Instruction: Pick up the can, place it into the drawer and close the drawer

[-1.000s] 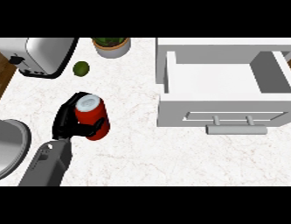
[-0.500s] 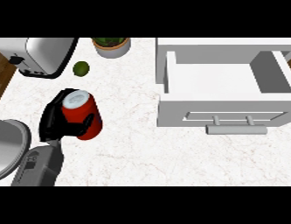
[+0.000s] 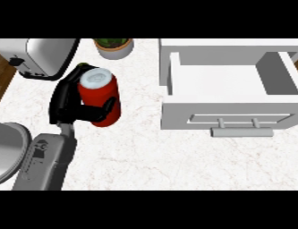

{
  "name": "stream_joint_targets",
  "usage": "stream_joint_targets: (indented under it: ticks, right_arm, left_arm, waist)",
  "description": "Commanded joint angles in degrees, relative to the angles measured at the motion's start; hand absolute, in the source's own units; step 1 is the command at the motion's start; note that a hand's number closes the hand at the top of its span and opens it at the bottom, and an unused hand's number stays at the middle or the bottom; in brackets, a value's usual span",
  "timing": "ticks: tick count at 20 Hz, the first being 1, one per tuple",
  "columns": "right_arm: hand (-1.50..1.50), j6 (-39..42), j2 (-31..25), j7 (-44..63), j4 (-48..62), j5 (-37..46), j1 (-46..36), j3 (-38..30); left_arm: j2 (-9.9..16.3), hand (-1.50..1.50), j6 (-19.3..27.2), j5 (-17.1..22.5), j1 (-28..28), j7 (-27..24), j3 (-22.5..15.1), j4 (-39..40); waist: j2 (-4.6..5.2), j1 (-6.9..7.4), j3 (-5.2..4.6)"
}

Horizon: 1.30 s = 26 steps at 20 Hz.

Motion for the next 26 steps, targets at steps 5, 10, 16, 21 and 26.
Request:
stream_joint_targets:
  ticks: [5, 10, 16, 21, 26]
  right_arm:
    - [-1.5, 1.83, -1.34, -1.87, 1.63, -2.16, -0.34, -3.33]
    - [-1.5, -1.32, -2.0, 4.71, -0.3, -2.2, -3.9, -2.45]
    - [-1.5, 2.72, 0.43, -2.63, -0.73, -1.14, 3.78, -0.83]
    - [-1.5, 1.07, -0.87, 0.08, -0.13, -0.67, -0.38, -1.17]
    - [-1.5, -1.91, -2.3, 6.88, -1.86, -0.46, -5.9, -1.01]
  left_arm:
    - [-2.94, 1.5, 6.42, -3.11, -9.68, 12.81, -6.17, -4.46]
    - [-2.98, 1.5, 10.78, -2.63, -20.06, 15.83, -8.44, 0.23]
    - [-2.99, 1.5, 15.12, -3.44, -30.33, 16.63, -10.21, 7.35]
    - [-2.99, 1.5, 23.46, 0.33, -40.67, 21.36, -15.81, 13.9]
    - [-3.0, 1.5, 23.85, 2.75, -49.57, 22.25, -14.15, 21.66]
  waist:
    - [0.04, -0.32, 0.0]
    - [0.15, -0.49, -0.02]
    - [0.18, -1.13, -0.01]
    - [0.24, -1.52, 0.0]
    - [0.28, -1.23, -0.01]
